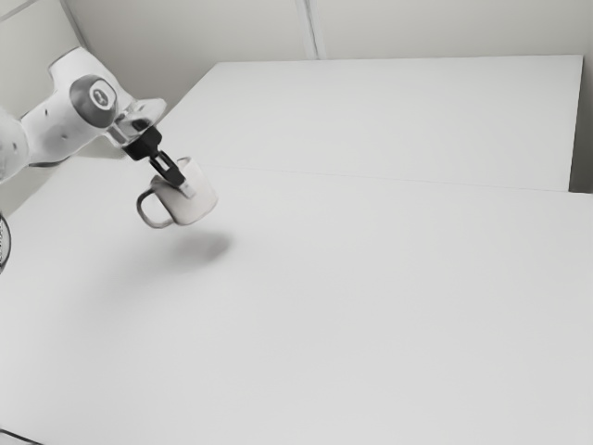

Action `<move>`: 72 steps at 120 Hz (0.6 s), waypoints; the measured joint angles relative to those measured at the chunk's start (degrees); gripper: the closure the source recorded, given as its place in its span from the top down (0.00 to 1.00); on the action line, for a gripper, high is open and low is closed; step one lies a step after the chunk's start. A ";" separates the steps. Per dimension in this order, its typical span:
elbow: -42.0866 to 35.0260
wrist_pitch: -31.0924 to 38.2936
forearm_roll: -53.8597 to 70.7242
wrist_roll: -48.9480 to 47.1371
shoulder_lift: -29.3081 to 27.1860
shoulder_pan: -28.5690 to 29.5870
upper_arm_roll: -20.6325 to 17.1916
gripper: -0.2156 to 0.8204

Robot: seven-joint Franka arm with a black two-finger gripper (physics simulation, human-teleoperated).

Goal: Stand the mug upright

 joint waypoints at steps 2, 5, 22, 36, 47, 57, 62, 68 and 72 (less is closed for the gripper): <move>0.17 0.84 2.94 -1.50 0.07 -0.94 -0.36 0.04; 0.34 2.02 6.82 -3.74 0.24 -2.33 -0.73 0.04; -0.70 6.66 19.68 -15.84 0.54 -8.25 -1.32 0.04; -4.14 9.09 23.25 -24.78 0.13 -10.76 -1.59 0.04; -7.23 11.75 23.38 -31.03 0.08 -11.35 -2.72 0.04; -10.02 14.90 21.78 -36.00 0.08 -11.49 -3.21 0.04; -10.85 16.31 20.87 -38.25 0.13 -11.50 -3.30 0.04; -11.43 17.81 20.02 -40.77 0.15 -11.50 -3.34 0.04; -11.66 18.62 19.53 -42.35 0.16 -11.49 -3.36 0.04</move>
